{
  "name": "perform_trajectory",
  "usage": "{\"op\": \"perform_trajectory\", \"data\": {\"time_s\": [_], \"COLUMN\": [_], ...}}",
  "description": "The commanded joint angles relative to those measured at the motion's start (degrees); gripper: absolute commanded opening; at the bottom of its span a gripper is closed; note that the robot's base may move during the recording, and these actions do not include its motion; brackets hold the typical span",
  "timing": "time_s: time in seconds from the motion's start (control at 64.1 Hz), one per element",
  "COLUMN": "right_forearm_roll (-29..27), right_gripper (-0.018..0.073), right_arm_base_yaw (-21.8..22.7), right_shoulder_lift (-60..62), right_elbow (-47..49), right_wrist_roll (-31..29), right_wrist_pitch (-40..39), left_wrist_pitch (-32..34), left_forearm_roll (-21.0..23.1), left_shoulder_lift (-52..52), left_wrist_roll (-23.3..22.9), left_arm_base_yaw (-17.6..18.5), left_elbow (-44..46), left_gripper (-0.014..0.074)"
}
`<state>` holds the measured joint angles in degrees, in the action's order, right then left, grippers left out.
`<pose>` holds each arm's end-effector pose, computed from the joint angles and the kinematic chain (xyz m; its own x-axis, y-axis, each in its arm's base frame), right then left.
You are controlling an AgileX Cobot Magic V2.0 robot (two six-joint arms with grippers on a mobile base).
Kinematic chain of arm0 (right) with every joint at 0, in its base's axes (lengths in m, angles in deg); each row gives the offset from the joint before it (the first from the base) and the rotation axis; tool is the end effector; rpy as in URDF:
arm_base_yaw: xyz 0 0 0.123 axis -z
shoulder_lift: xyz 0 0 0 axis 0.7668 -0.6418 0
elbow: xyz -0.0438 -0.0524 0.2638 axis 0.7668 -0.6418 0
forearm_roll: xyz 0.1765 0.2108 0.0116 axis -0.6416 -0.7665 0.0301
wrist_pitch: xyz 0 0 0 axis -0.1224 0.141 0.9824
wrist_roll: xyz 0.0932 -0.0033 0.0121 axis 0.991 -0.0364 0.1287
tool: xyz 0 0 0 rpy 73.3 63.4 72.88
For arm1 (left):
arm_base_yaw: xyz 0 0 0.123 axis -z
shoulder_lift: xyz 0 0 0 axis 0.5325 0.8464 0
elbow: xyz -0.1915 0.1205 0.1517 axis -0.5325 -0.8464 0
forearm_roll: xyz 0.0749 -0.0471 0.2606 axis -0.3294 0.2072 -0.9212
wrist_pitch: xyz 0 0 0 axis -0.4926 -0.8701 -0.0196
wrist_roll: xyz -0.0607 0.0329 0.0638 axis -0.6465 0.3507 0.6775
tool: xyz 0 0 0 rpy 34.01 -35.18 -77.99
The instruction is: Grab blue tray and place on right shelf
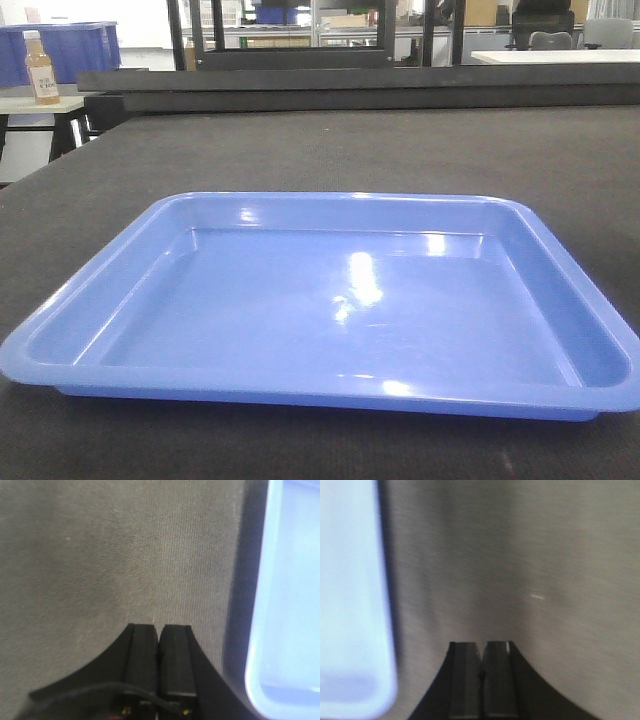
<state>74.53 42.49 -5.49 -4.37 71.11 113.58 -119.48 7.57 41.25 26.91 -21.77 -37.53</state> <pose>0.2554 0.0409 0.2671 -0.9479 0.1671 -0.2713 0.1280 0.9794 0.1561 0.2432 -0.0506 0.2681 -0.8842 -0.0669 -0.4623 0.0104 0.9866 -0.1627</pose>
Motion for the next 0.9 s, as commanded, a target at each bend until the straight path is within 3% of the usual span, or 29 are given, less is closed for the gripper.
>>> {"op": "perform_trajectory", "data": {"time_s": [0.0, 0.14, 0.296, 0.437, 0.593, 0.889], "right_forearm_roll": [-0.5, -0.5, -0.5, -0.5, 0.1, 4.8], "right_gripper": [0.0043, 0.0043, 0.0043, 0.0043, 0.0043, 0.0043], "right_arm_base_yaw": [-4.1, -8.7, -9.7, -9.7, -9.7, -9.7], "right_shoulder_lift": [-1.3, -6.3, -10.4, -11.3, -11.6, -14.3], "right_elbow": [1.8, 1.8, 1.9, 2.8, 7.2, 12.2], "right_wrist_roll": [4.2, 10.2, 12.7, 12.9, 12.9, 16.6], "right_wrist_pitch": [-4.0, -6.5, -9.1, -7.4, -6.7, -2.1], "left_wrist_pitch": [3.1, 2.4, 0.9, -3.0, -2.4, -1.5], "left_forearm_roll": [-5.4, -4.3, -1.2, -1.2, -1.0, -2.9], "left_shoulder_lift": [2.1, 8.0, 15.3, 19.7, 22.2, 22.8], "left_wrist_roll": [-7.7, -9.5, -9.5, -9.4, -9.3, -9.5], "left_arm_base_yaw": [4.9, 10.5, 11.5, 11.5, 12.0, 17.2], "left_elbow": [2.6, 7.1, 12.5, 16.4, 17.9, 17.9], "left_gripper": [-0.0042, -0.0041, -0.0042, -0.0049, -0.0049, -0.0049]}}
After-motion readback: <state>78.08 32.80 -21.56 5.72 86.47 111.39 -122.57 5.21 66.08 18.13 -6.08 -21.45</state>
